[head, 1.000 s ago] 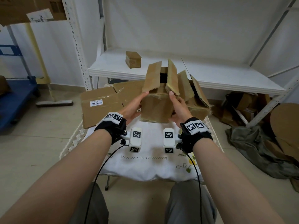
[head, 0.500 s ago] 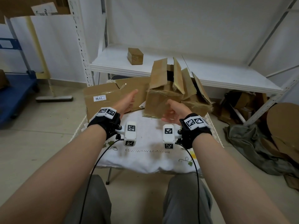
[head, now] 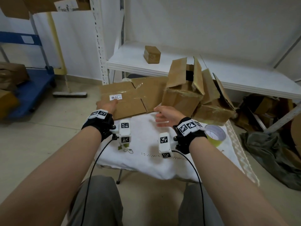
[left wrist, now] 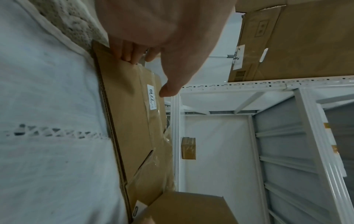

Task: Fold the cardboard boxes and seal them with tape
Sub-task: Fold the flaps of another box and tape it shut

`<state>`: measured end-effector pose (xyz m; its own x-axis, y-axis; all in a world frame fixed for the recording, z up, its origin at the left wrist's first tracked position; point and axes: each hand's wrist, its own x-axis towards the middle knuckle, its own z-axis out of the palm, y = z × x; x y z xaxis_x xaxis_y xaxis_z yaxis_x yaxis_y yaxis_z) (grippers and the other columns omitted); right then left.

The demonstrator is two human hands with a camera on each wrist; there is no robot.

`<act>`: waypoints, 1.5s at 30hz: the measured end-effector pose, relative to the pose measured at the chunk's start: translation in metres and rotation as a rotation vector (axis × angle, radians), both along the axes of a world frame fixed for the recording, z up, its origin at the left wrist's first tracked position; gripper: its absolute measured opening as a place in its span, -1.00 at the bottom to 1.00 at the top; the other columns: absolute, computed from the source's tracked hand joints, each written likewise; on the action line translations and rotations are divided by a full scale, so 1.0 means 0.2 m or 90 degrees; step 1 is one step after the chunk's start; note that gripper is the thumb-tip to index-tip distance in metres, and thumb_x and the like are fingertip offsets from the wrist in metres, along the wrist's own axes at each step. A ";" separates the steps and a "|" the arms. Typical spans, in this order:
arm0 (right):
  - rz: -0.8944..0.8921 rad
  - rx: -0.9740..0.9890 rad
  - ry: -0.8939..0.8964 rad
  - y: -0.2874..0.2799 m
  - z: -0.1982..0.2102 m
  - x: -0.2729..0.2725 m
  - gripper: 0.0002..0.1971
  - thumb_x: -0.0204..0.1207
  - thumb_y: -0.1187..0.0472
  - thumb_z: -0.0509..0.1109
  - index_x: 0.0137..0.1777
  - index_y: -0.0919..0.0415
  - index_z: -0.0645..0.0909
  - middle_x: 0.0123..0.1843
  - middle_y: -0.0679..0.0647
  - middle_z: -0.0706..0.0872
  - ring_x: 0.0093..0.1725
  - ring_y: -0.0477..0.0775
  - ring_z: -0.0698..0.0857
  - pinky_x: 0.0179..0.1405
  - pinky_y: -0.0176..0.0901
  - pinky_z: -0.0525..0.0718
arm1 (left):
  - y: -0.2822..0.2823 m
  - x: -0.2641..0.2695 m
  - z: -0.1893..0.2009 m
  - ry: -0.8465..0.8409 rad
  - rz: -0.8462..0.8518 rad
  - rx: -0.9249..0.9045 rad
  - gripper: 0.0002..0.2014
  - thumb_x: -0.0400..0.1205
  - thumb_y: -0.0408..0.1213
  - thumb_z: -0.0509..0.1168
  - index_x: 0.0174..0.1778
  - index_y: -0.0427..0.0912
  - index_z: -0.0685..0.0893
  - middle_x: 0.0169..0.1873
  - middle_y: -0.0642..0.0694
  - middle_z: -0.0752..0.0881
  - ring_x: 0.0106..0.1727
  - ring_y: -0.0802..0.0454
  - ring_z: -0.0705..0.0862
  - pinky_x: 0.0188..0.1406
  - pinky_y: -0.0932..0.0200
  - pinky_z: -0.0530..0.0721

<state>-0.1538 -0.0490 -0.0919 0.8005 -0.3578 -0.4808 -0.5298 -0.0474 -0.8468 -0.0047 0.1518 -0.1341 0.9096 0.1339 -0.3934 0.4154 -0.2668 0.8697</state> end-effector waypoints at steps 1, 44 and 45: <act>-0.002 0.000 0.003 0.00 -0.01 0.00 -0.58 0.70 0.10 0.38 0.50 0.24 0.51 0.06 0.14 0.60 -0.06 0.09 0.67 0.12 0.10 0.82 | 0.01 0.03 -0.02 0.006 0.016 -0.019 -0.13 0.23 -0.01 0.52 0.47 -0.28 0.50 0.25 -0.22 0.71 0.15 -0.28 0.72 0.26 -0.11 0.70; -0.029 0.032 0.004 0.05 -0.07 0.05 -0.57 0.73 0.15 0.32 0.53 0.31 0.46 0.36 0.21 0.47 0.20 0.20 0.58 0.23 0.15 0.71 | 0.30 0.05 0.33 -0.151 0.196 -0.225 -0.61 0.60 -0.29 0.23 0.38 -0.11 0.56 0.20 -0.10 0.70 0.11 -0.19 0.72 0.19 -0.14 0.74; -0.026 0.041 0.002 0.06 -0.05 0.04 -0.58 0.74 0.16 0.32 0.52 0.34 0.47 0.32 0.23 0.48 0.18 0.22 0.57 0.24 0.15 0.69 | 0.32 0.03 0.33 -0.160 0.196 -0.239 -0.62 0.62 -0.30 0.23 0.38 -0.11 0.56 0.17 -0.09 0.69 0.12 -0.17 0.72 0.20 -0.11 0.73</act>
<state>-0.1463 -0.0372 -0.1029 0.7848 -0.3580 -0.5059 -0.5325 0.0281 -0.8459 0.0018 0.2153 -0.0682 0.9225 0.3016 -0.2409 0.1923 0.1820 0.9643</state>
